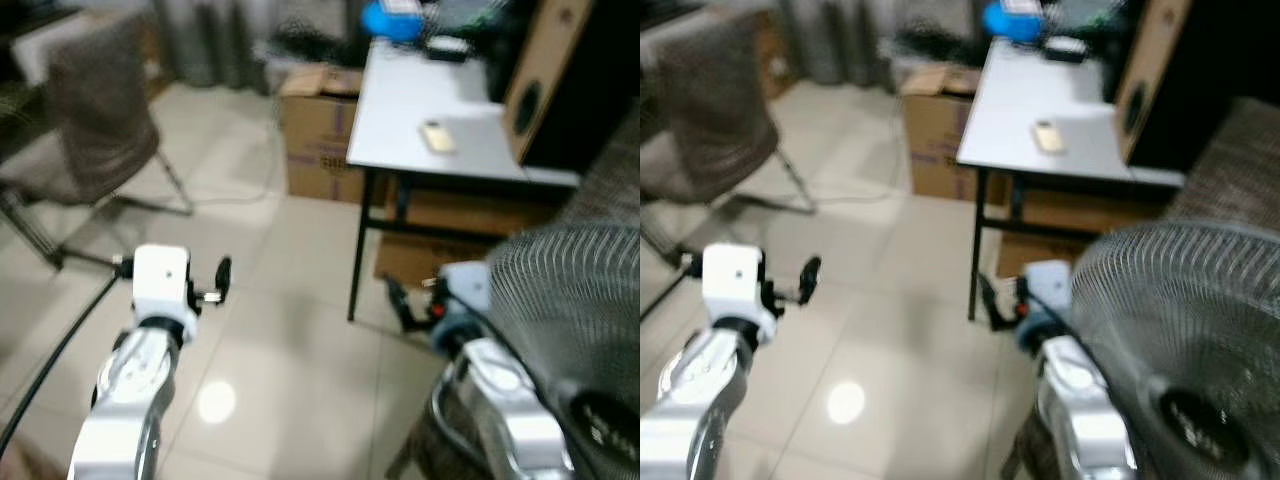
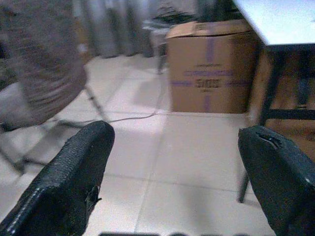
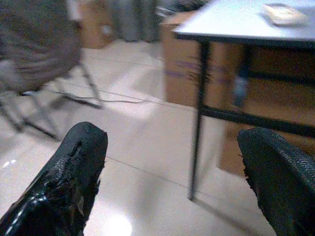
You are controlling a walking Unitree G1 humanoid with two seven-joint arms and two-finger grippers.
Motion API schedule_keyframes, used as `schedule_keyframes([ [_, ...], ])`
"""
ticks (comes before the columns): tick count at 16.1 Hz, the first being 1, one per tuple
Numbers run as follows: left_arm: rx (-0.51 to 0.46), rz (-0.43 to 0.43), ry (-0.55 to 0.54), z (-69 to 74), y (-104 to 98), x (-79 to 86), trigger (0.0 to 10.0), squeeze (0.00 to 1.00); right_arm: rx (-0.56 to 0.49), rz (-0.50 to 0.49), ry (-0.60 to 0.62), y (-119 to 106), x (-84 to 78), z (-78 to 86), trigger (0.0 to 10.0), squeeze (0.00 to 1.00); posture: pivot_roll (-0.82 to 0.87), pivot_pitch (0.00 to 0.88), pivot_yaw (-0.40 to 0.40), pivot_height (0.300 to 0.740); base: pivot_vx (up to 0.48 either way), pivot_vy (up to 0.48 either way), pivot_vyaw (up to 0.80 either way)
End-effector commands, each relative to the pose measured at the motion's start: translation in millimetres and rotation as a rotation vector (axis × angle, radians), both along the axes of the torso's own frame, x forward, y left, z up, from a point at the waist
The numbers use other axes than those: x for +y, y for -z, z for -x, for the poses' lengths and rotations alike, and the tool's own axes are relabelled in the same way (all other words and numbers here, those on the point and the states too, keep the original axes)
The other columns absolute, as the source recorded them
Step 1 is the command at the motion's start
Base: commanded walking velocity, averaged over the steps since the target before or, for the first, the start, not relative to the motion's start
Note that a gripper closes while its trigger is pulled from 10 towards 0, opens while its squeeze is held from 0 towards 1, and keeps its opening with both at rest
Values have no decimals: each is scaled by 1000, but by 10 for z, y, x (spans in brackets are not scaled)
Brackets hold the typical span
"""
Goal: Move the pillow to the sofa from floor
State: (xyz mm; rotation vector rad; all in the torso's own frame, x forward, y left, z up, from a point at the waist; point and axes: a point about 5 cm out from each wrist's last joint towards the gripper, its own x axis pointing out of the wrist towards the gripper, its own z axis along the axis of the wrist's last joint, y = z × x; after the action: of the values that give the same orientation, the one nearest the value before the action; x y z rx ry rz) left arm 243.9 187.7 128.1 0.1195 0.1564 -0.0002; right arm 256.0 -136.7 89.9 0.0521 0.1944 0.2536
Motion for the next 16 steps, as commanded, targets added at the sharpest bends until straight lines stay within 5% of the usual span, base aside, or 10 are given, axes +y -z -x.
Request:
schedule_keyframes([
  [1, -1, -11, 0, -7, -9, -1, 10000, 0, -10, 7, -10, -49, -9, -36, 10000, 0, -113, 0, 38, 740, 0, 0, 800],
  [15, 10, -76, -16, -28, 4, 13, 10000, 0, 27, -13, -72, -57, 76, -83, 10000, 0, -95, 0, 29, 740, 0, 0, 800],
  [16, 8, -79, -17, -37, 2, 15, 10000, 0, 11, 30, -4, -54, 20, -121, 10000, 0, -94, 0, 28, 740, 0, 0, 800],
])
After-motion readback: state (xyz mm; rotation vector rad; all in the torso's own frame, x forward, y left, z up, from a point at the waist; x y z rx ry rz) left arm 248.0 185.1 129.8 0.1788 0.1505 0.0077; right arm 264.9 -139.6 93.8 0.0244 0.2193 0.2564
